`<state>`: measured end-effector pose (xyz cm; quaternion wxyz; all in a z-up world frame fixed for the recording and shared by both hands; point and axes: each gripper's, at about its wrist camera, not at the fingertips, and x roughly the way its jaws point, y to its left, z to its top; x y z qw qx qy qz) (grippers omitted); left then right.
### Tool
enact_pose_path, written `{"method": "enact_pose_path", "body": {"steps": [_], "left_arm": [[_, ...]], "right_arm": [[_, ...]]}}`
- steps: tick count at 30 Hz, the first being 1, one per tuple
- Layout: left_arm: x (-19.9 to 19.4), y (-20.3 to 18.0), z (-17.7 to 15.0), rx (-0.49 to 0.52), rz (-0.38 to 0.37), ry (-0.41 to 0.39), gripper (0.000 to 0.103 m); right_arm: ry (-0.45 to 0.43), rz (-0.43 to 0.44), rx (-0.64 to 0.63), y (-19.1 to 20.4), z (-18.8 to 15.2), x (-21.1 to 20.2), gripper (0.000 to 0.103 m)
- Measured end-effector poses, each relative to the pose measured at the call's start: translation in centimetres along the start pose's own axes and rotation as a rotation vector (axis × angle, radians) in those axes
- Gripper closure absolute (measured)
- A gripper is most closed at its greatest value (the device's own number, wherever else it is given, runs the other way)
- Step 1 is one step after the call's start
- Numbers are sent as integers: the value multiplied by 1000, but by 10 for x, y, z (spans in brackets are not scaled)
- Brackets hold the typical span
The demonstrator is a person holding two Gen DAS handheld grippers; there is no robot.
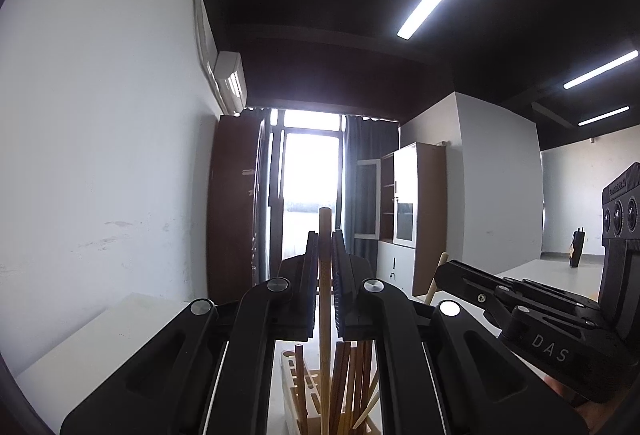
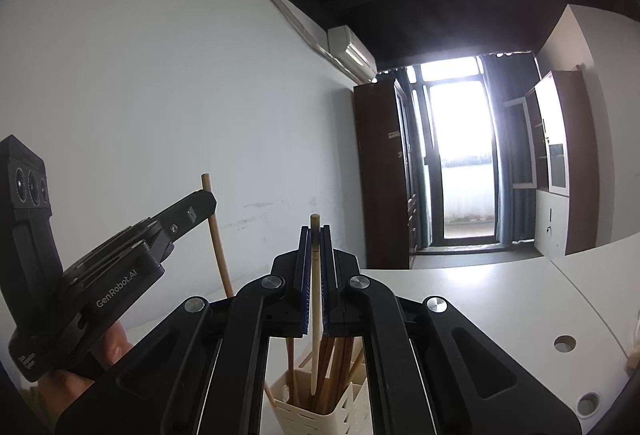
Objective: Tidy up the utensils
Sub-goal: 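Lower both held chopsticks into the cream holder, then open both grippers to release the chopsticks into the holder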
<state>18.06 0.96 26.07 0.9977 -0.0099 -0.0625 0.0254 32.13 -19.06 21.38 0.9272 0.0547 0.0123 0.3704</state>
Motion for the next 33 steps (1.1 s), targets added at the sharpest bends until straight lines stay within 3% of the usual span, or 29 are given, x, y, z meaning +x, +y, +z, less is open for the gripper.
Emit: {"method": "enact_pose_path", "body": {"steps": [12,19,28,33], "left_arm": [[4,8,2,-3,-20,-39,97],[26,6,-26,26,-5,99,97],[40,22,-68,-12,1,327,97],[37,25,-83,-2,-16,363,97]], "right_arm": [[41,-3,-1,-3,-4,9,98],[88,-19,-6,-4,-9,16,98],[163,-20,-4,1,-27,16,98],[193,-27,-13,6,-35,14,98]]}}
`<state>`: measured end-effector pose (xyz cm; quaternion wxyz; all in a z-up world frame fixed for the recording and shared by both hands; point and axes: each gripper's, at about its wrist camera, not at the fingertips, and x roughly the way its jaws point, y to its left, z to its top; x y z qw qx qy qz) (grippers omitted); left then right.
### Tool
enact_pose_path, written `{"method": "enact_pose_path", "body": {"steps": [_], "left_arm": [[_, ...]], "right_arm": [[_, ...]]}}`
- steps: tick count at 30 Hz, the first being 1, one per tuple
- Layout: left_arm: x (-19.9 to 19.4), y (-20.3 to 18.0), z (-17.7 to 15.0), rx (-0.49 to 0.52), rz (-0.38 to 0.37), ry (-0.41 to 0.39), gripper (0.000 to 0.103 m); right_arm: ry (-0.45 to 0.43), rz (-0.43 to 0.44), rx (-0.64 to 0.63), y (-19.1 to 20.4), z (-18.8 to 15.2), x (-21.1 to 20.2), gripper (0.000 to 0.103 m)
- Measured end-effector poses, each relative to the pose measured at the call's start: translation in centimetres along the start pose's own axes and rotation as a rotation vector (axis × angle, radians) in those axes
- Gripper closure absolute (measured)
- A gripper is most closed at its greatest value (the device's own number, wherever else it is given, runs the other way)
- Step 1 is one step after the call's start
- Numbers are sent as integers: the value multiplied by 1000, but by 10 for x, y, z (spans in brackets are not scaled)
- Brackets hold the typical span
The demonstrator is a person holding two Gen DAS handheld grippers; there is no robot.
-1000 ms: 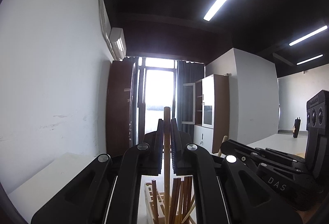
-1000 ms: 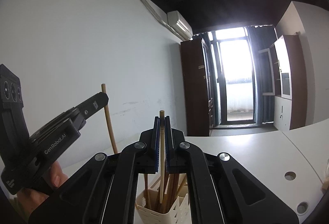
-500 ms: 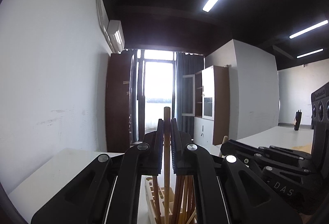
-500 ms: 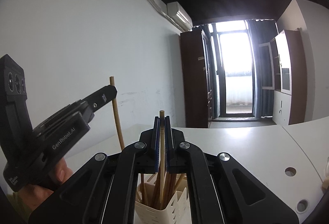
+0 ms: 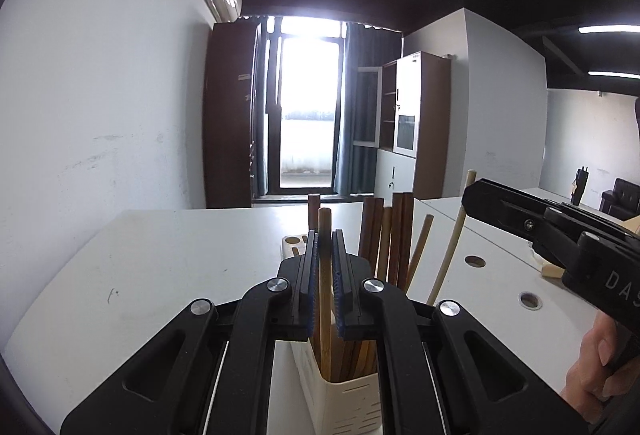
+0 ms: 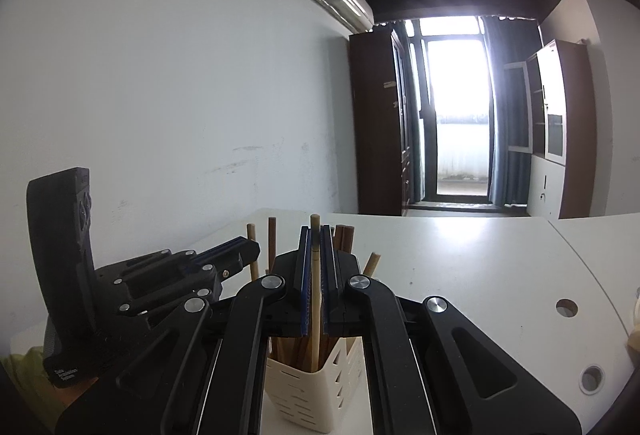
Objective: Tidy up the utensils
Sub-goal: 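Open both grippers to release the chopsticks into the holder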
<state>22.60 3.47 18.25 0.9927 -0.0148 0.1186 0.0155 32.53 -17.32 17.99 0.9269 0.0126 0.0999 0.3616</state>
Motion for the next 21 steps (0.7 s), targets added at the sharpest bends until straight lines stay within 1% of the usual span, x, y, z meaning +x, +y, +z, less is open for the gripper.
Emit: {"method": "enact_pose_path", "body": {"steps": [3,8,12,13,14,15,16,19,21], "left_arm": [[-9,-2,-7,30,8,-21,97],[-14,-2,-5,41,2,-17,96],[-14,0,-1,23,-8,-11,96],[-16,1,-1,17,-9,-10,95],[-17,3,0,11,-14,-9,93],[-19,4,3,8,-17,-8,89],[-21,5,3,9,-14,-8,87],[-31,4,1,15,-9,-7,86],[-36,3,-1,18,-11,7,81]], "right_arm": [[26,0,4,0,-5,2,98],[52,-10,13,-2,-10,5,98],[72,-22,10,-2,-15,9,97],[79,-27,12,-3,-15,9,95],[92,-30,12,-3,-16,9,92],[100,-35,12,-4,-17,8,83],[99,-39,14,-4,-17,5,77],[100,-40,20,-7,-15,-1,77],[99,-47,25,-8,-15,-6,75]]}}
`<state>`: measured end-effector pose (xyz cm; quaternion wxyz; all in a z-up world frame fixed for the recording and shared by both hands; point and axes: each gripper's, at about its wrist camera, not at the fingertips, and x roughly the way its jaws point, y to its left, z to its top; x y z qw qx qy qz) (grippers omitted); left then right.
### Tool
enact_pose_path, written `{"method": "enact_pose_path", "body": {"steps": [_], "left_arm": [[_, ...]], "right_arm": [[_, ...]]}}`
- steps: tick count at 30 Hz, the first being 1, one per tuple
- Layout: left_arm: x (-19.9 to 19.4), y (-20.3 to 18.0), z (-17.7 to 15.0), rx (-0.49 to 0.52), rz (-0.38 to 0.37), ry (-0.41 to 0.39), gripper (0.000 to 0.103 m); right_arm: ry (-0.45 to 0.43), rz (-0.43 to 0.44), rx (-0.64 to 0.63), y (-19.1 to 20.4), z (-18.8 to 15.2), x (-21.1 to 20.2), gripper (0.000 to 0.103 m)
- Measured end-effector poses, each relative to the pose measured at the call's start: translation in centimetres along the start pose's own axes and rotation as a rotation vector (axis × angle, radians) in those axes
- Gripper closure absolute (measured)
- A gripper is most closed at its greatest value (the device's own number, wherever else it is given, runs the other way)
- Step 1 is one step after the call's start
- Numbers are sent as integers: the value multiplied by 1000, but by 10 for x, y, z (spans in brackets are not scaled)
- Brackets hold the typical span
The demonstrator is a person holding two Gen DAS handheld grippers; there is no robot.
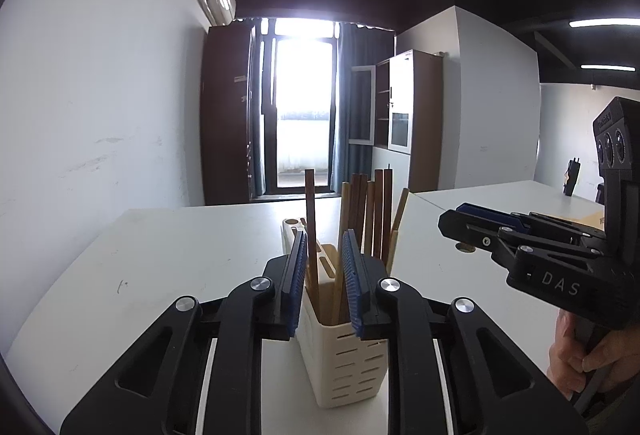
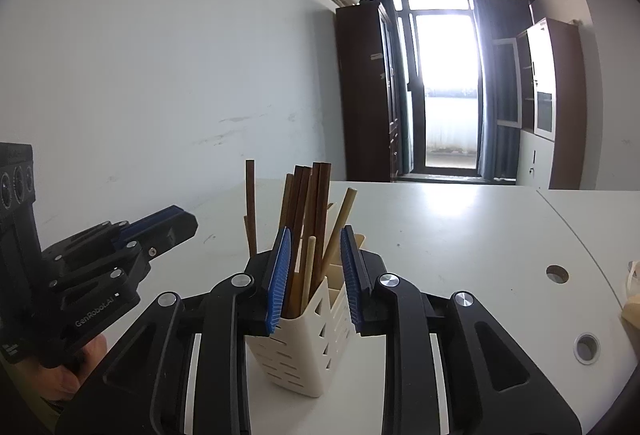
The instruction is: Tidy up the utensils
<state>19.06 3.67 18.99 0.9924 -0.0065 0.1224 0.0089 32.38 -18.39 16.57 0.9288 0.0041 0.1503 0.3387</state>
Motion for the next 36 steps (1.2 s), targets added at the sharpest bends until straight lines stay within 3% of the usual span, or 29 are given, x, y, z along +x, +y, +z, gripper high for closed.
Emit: {"method": "enact_pose_path", "body": {"steps": [3,7,18,21,26,29,36], "left_arm": [[-9,-2,-5,0,-5,24,72],[-20,0,-12,-3,-16,74,71],[-46,3,-45,-9,-16,186,34],[-53,-4,-55,19,-6,188,21],[-66,-6,-70,26,7,172,7],[-68,0,-79,15,40,169,6],[-64,13,-91,-20,45,197,6]], "right_arm": [[8,-8,-4,0,-1,-5,69],[20,-22,-38,5,-8,-13,56],[84,-29,-5,3,-54,-37,41],[99,-23,-18,6,-71,-45,35],[116,-10,-38,10,-88,-52,27],[137,-16,-66,11,-98,-52,25],[119,44,-48,11,-107,-60,10]]}}
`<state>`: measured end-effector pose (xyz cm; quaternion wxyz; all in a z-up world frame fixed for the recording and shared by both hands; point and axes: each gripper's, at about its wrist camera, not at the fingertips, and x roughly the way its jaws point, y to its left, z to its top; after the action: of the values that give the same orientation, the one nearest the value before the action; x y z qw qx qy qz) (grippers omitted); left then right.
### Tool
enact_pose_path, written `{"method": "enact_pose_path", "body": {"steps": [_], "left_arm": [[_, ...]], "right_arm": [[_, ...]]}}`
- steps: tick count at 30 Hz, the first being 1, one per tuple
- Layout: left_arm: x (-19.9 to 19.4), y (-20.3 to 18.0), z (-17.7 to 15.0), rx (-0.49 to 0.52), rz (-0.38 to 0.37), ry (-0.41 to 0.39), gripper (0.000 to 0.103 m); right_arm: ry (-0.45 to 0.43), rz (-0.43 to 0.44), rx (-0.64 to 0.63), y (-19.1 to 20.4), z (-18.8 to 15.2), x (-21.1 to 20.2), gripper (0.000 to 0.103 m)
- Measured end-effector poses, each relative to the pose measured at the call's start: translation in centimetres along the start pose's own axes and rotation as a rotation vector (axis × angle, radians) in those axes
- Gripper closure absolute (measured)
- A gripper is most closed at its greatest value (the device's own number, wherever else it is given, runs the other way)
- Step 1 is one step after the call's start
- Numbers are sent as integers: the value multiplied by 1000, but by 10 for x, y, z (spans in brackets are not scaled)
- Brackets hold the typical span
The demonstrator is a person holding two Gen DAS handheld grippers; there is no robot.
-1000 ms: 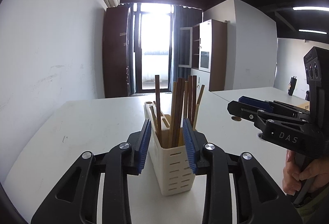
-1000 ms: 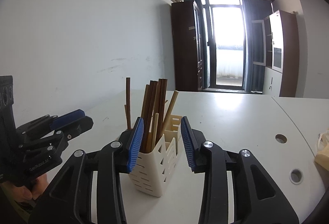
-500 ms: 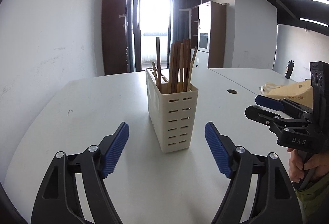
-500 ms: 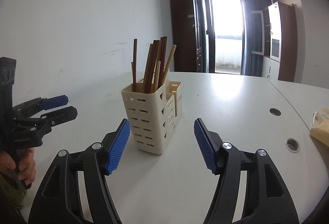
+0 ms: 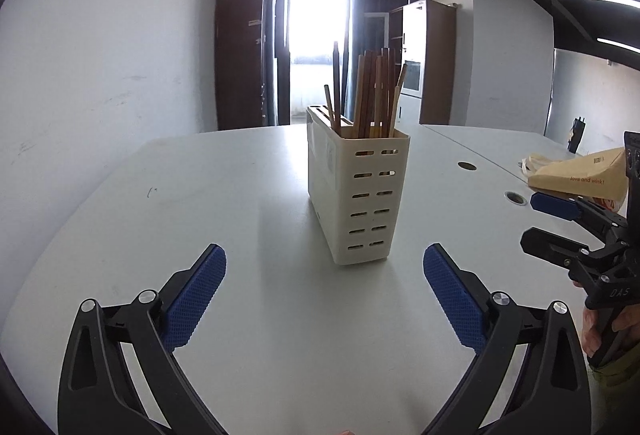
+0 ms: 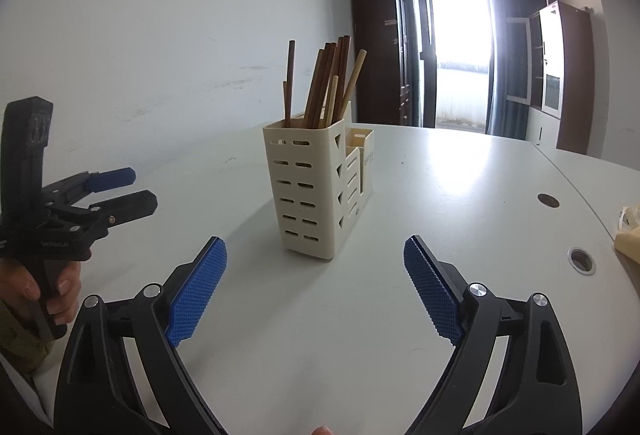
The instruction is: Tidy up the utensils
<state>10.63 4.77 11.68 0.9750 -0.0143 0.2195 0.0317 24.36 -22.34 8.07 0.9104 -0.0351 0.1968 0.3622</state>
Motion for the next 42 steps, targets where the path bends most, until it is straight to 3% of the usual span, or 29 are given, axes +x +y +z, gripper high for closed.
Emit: {"method": "enact_pose_path", "body": {"steps": [6,26,42], "left_arm": [[-1,0,-4,0,-6,13,6],[-1,-20,-10,83,-28,48,6],[-2,-21,-11,79,-24,43,6]], "right_arm": [[-6,5,0,2,-3,-3,5],[25,3,21,-4,-9,1,5],[22,5,14,-4,-11,-1,5]]}}
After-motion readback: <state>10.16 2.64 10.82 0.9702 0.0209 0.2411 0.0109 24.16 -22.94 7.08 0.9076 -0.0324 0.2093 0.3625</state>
